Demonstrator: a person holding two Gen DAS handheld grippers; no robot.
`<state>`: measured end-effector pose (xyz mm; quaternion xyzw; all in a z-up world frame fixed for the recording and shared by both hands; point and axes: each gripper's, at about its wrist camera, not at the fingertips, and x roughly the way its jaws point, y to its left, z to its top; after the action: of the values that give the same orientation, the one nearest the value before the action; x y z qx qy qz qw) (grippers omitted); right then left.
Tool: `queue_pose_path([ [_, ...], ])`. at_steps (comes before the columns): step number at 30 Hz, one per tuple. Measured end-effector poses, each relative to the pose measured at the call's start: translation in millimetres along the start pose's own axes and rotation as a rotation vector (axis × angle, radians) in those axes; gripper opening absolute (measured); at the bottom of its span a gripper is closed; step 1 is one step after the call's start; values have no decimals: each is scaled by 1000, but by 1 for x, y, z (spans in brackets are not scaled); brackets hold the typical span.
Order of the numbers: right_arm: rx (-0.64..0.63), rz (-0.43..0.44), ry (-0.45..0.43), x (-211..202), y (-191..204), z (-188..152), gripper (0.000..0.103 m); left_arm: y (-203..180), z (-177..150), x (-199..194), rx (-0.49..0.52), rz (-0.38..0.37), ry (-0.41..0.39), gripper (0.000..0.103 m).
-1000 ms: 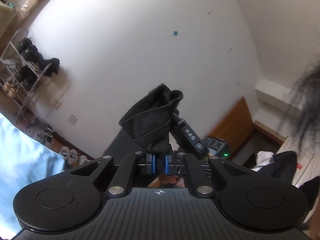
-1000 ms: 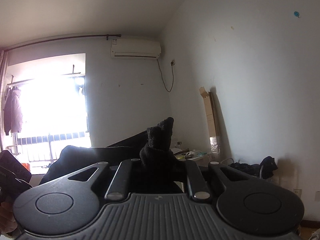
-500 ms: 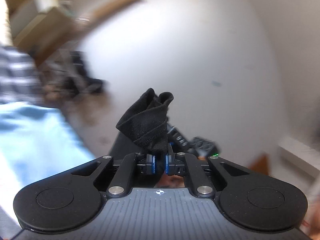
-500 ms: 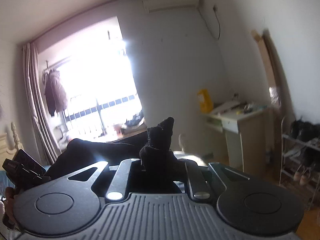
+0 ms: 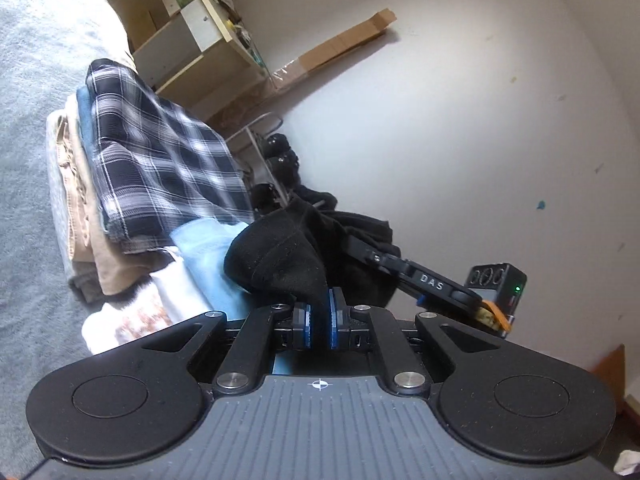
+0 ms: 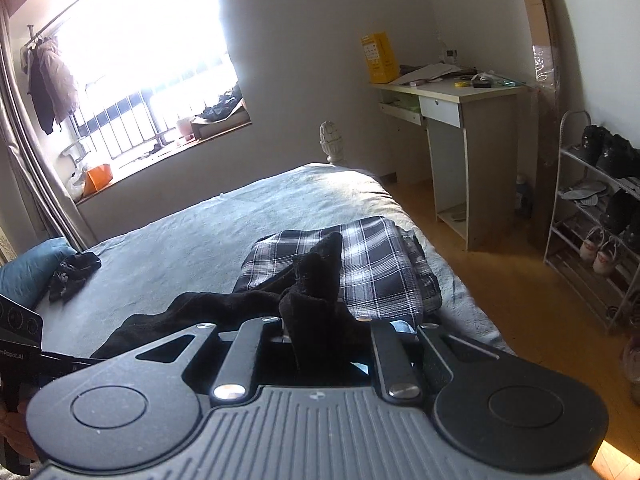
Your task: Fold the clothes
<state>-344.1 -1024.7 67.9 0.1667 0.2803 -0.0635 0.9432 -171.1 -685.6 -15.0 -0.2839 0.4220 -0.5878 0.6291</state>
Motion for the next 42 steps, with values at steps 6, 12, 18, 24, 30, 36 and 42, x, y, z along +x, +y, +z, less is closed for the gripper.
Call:
queue_pose_path([
  [6,65,-3,-39,6,-14,-4,14,3,11,5,62,30,12,8],
  [12,93,-12,-25,14,-19,-9,14,16,7,1,42,63,17,16],
  [18,61,-21,-43,13,-15,-1,14,3,9,1,148,88,-25,15],
  [24,130,-123,15,29,-21,0,46,14,9,4,127,129,10,19],
  [30,349,-138,-194,-29,-49,-3,57,10,10,2,133,146,17,27],
  [36,504,-88,-394,-136,-49,-65,58,6,10,5,141,170,21,28],
  [42,720,-13,-472,-205,-31,-178,59,0,9,12,147,214,27,29],
])
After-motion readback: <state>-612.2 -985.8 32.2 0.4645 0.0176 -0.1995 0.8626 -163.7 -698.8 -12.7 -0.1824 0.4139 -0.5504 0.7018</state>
